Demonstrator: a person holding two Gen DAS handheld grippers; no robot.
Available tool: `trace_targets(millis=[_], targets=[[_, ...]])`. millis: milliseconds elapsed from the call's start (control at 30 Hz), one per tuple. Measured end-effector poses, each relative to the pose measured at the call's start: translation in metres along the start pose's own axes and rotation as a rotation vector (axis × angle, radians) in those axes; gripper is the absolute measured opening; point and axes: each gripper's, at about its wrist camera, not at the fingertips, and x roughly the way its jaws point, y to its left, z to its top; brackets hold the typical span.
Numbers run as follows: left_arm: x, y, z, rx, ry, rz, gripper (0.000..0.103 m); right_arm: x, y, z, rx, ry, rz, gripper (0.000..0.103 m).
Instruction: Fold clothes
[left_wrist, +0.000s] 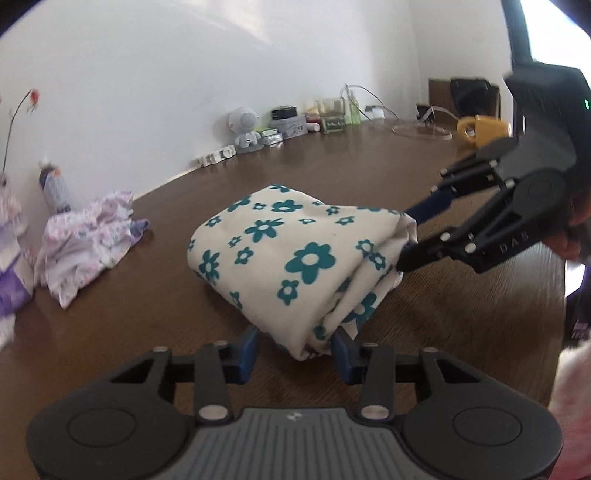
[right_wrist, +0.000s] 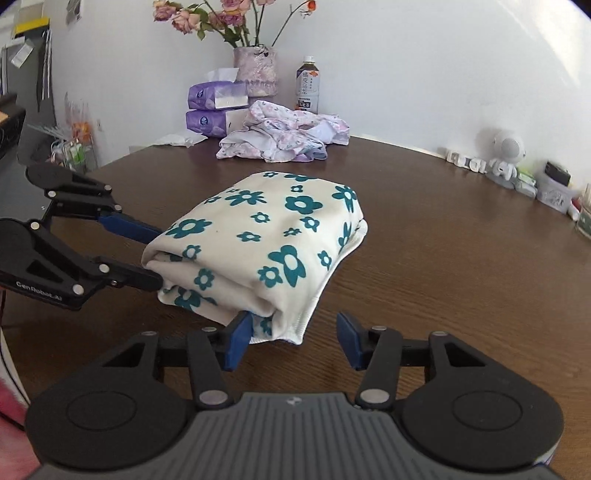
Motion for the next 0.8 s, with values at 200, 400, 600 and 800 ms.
trace_targets(millis=[200,400,600,800], targets=[[0.006,-0.010,0.002,0.071,-0.033,0.053,0.014,0.004,0.015,0.003,-0.042,-0.052,-0.029,0.027],[0.001,-0.003,0.006,-0.074,-0.109,0.134,0.011,0.013,0.014,0.004,0.039,-0.079,-0.056,0.006],[0.014,0.012,0.007,-0.247,-0.063,0.140,0.011,0.026,0.026,0.000,0.006,-0.071,-0.110,0.007],[0.002,0.017,0.004,-0.206,-0.064,0.093,0.023,0.013,0.017,0.002,0.046,-0.074,-0.060,0.019]])
